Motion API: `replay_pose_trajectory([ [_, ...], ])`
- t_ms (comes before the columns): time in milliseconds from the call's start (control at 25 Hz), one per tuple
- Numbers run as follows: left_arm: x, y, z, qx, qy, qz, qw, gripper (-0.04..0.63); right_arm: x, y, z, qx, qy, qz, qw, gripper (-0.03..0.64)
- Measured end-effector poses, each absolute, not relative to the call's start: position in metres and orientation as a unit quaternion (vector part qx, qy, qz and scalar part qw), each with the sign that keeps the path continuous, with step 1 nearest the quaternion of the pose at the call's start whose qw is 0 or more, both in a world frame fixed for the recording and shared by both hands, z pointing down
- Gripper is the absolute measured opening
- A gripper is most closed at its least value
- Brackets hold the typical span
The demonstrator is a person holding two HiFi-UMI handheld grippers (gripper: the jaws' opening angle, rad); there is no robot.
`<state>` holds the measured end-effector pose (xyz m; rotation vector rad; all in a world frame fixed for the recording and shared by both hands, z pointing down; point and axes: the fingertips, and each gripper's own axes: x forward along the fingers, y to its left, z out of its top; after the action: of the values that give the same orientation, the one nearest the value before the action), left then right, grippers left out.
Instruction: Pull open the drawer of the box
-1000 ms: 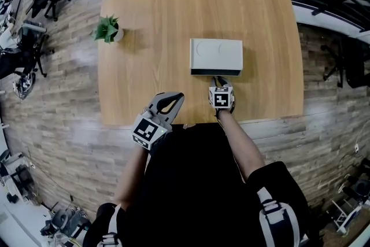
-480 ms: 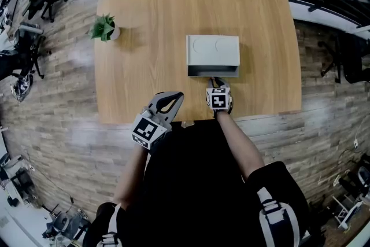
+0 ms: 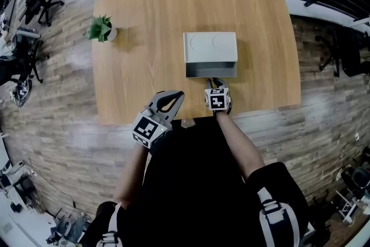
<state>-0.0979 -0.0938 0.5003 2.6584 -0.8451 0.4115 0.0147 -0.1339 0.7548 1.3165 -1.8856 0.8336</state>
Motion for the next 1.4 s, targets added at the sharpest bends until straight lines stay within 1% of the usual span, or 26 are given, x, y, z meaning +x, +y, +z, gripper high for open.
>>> replay_pose_trajectory([
  [760, -0.089, -0.076, 0.501, 0.933, -0.292, 0.140, 0.155, 0.023, 0.018, -0.094, 0.758, 0.491, -0.728, 0.323, 0.352, 0.081],
  [1400, -0.078, -0.075, 0.505, 0.935, -0.283, 0.140, 0.159, 0.023, 0.013, -0.084, 0.759, 0.473, -0.738, 0.321, 0.357, 0.080],
])
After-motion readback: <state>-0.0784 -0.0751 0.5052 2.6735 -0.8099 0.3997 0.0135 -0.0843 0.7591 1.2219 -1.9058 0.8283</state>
